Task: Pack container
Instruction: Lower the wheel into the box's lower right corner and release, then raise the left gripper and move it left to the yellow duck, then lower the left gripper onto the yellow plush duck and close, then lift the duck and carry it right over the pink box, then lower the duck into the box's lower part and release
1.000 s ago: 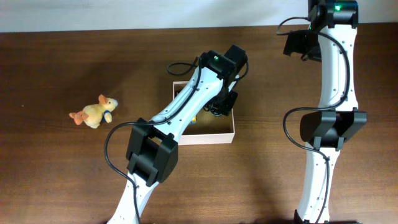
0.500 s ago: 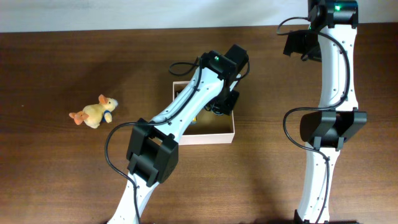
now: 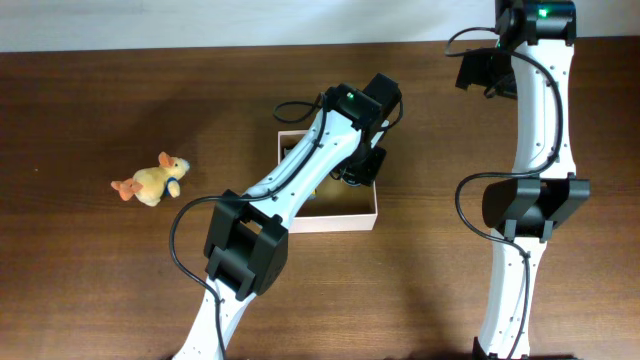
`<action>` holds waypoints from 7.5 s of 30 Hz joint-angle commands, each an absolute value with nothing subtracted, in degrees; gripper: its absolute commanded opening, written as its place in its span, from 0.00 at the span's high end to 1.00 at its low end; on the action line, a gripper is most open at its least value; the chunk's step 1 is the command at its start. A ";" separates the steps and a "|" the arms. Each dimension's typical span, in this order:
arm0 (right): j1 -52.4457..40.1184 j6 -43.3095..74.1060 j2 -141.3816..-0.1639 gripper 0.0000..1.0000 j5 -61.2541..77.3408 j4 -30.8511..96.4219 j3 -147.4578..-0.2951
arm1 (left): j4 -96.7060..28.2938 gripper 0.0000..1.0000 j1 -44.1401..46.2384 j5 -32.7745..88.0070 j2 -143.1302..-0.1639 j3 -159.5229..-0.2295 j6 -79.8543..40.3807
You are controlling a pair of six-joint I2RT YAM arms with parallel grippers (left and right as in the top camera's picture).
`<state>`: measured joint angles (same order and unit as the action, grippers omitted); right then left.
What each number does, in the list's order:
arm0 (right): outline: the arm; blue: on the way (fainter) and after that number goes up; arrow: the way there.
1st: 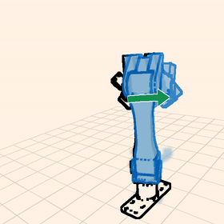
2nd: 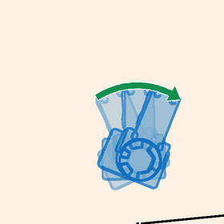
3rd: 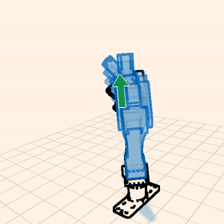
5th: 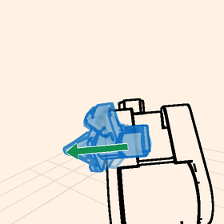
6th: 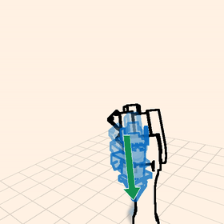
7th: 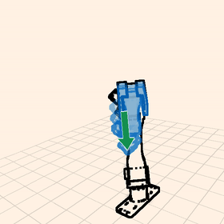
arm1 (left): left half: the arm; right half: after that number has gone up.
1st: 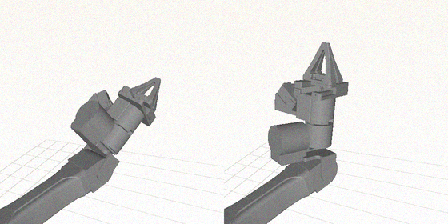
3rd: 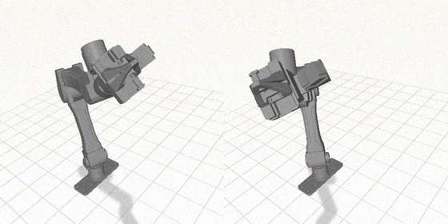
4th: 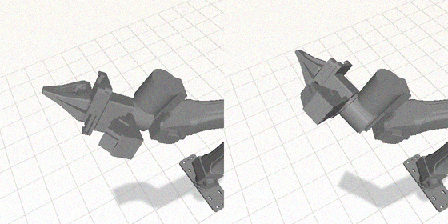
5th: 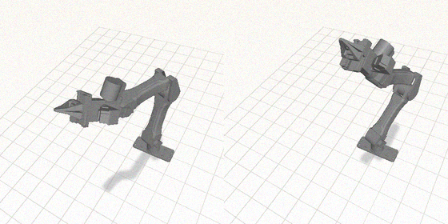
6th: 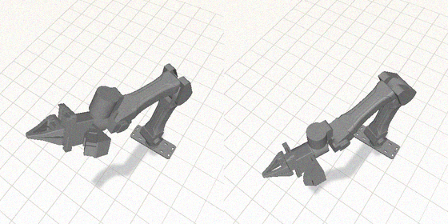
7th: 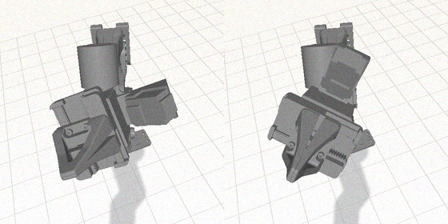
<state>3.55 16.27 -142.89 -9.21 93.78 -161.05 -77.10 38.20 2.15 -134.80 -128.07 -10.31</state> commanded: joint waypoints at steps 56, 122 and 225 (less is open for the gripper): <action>3.36 16.62 -143.74 0.01 -10.13 93.65 -161.29 | -79.24 0.13 34.00 -1.91 -134.02 -131.07 -10.24; 3.36 16.62 -143.74 0.01 -10.13 93.65 -161.29 | -69.69 0.88 -8.91 -10.70 -129.62 -109.01 -10.61; 3.36 16.62 -143.74 0.01 -10.15 93.62 -161.29 | -82.39 0.98 36.97 2.13 -129.75 -121.67 2.87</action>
